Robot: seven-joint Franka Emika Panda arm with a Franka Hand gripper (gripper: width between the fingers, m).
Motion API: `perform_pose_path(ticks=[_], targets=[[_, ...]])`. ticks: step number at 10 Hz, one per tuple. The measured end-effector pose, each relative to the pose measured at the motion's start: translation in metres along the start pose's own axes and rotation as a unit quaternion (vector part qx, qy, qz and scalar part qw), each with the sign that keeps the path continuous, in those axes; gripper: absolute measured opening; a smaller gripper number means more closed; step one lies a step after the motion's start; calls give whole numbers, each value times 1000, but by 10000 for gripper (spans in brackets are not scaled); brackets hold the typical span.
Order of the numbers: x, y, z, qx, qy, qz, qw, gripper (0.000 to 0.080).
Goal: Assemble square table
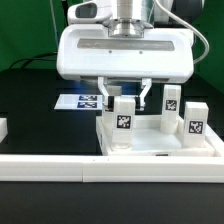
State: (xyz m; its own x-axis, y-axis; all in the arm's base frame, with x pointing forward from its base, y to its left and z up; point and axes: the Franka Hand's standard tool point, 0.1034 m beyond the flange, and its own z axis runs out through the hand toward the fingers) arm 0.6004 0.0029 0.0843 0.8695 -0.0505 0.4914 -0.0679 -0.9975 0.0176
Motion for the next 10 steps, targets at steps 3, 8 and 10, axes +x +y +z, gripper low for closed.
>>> perform_pose_path(ticks=[3, 8, 10], targets=[[0, 0, 0, 0, 0, 0, 1000, 459], [0, 0, 0, 0, 0, 0, 1000, 647], [0, 0, 0, 0, 0, 0, 1000, 649]])
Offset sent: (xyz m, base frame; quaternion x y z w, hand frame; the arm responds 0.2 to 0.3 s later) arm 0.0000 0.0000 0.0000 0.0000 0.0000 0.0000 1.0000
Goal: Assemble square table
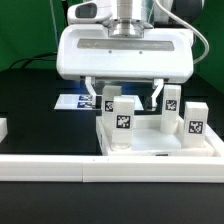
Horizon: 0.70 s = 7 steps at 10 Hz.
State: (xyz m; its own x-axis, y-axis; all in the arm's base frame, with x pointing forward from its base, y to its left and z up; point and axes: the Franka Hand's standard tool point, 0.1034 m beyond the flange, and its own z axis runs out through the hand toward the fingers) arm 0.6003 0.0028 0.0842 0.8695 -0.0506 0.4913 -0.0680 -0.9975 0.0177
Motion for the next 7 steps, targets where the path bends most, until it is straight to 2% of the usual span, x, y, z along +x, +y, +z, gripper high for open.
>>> perform_pose_path(ticks=[1, 2, 3, 4, 6, 7], targets=[[0, 0, 0, 0, -2, 0, 1000, 649], [-3, 0, 1, 8, -32, 5, 999, 649], [3, -1, 0, 18, -64, 9, 998, 649], [11, 1, 0, 22, -74, 13, 997, 649], [15, -7, 0, 44, -150, 19, 988, 649], [14, -10, 0, 52, -192, 24, 980, 649]])
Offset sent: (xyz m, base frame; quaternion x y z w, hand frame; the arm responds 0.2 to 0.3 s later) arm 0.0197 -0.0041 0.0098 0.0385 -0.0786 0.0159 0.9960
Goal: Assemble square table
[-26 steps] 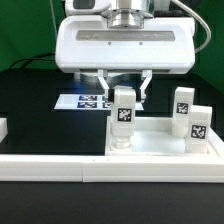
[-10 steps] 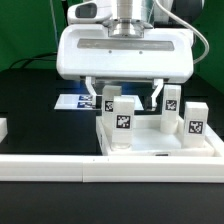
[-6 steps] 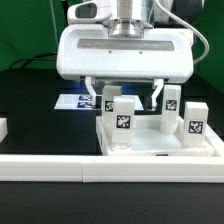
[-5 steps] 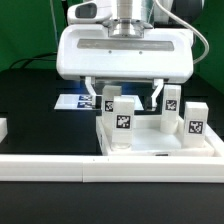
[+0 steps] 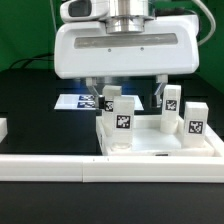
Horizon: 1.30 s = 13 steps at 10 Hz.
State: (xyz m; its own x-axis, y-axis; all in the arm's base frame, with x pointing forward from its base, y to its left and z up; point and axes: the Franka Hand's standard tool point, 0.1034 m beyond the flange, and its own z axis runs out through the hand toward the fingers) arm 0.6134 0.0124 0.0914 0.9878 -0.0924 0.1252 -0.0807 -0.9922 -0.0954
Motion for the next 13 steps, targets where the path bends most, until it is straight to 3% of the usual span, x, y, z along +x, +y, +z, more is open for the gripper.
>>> perform_pose_path(ticks=[3, 4, 8, 9, 10, 13], targets=[[2, 4, 8, 11, -93, 5, 996, 649], [7, 8, 12, 8, -84, 6, 996, 649], [3, 9, 15, 6, -86, 16, 996, 628], [3, 9, 16, 5, -86, 35, 996, 500], [3, 9, 16, 2, -87, 65, 994, 290], [2, 9, 16, -6, -87, 169, 982, 291]])
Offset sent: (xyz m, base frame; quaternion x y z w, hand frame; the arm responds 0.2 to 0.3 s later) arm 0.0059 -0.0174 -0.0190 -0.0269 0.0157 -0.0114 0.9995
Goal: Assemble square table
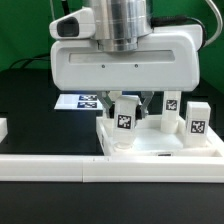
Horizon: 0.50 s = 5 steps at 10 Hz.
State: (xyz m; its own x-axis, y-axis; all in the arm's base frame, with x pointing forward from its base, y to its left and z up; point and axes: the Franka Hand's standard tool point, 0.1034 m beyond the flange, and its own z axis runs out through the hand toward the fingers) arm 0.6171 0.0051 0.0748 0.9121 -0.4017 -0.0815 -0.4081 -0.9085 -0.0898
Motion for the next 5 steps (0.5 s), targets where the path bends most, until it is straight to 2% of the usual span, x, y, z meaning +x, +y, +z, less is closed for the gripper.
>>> perform_pose_path(ticks=[2, 4, 5], targets=[[4, 1, 2, 2, 8, 74, 997, 291], [7, 1, 2, 5, 15, 193, 981, 291], [7, 1, 2, 7, 15, 260, 965, 291]])
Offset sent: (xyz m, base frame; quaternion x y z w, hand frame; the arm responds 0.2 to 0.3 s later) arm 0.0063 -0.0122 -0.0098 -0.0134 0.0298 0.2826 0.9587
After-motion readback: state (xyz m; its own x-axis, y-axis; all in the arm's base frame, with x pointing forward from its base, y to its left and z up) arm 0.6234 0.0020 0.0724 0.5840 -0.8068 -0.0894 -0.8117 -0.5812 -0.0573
